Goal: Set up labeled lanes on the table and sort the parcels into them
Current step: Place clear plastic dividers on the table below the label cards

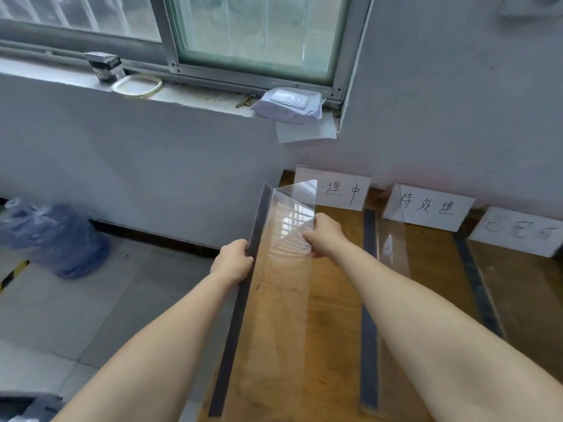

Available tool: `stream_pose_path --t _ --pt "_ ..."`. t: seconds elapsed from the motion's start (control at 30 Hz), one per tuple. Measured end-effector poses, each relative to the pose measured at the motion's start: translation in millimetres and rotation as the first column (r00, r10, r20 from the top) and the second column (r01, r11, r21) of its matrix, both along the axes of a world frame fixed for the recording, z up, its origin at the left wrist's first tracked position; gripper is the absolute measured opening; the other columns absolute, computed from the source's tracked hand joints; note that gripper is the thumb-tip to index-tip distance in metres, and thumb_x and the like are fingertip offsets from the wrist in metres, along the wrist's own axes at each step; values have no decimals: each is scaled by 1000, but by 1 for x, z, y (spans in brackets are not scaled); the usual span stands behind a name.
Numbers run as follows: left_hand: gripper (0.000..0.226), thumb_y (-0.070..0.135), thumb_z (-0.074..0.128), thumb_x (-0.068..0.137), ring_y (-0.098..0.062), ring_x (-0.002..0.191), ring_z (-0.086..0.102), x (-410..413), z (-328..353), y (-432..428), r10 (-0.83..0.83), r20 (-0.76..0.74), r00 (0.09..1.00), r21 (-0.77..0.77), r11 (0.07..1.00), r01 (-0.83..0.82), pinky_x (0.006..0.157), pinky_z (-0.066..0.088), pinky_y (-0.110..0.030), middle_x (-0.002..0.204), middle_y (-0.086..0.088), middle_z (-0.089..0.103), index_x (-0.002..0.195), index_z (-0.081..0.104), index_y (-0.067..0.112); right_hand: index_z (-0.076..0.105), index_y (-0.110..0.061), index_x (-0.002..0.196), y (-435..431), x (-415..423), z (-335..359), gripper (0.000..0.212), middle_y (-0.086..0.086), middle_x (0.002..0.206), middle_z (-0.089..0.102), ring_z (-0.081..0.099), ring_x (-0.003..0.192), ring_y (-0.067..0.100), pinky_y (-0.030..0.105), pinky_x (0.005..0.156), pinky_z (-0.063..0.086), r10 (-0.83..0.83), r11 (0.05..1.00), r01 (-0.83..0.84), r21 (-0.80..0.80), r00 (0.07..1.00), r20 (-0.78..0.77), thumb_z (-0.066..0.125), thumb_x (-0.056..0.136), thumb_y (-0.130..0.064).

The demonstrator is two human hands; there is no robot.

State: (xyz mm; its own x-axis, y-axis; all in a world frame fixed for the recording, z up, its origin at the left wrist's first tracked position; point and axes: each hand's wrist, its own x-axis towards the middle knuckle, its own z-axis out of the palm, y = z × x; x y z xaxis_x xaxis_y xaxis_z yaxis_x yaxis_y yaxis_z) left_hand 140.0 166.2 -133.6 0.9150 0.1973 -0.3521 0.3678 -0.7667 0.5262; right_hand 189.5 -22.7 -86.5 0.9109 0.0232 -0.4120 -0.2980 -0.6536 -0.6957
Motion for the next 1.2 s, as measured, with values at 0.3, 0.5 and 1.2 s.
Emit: stream_pose_path --t 0.3,0.5,1.2 --pt "35 26 56 91 -24 98 62 11 18 5 -119 21 993 -159 980 121 82 53 -36 111 -8 64 125 54 17 44 -13 123 24 14 20 36 23 92 67 67 64 28 36 62 61 -22 999 21 33 999 32 42 92 6" --pt "32 29 50 96 -21 104 60 19 40 -1 -214 95 972 -223 947 231 79 46 -27 116 -7 65 123 59 13 47 -12 117 39 22 23 27 22 93 67 72 68 29 40 65 62 -25 999 26 -25 999 37 48 94 1" --pt "44 15 41 96 -24 92 63 28 50 -21 -236 -28 971 -387 898 207 68 60 -39 112 -8 61 140 43 19 53 -16 123 26 45 21 33 7 108 63 63 93 26 40 81 55 181 910 -88 -405 963 199 42 101 -38"
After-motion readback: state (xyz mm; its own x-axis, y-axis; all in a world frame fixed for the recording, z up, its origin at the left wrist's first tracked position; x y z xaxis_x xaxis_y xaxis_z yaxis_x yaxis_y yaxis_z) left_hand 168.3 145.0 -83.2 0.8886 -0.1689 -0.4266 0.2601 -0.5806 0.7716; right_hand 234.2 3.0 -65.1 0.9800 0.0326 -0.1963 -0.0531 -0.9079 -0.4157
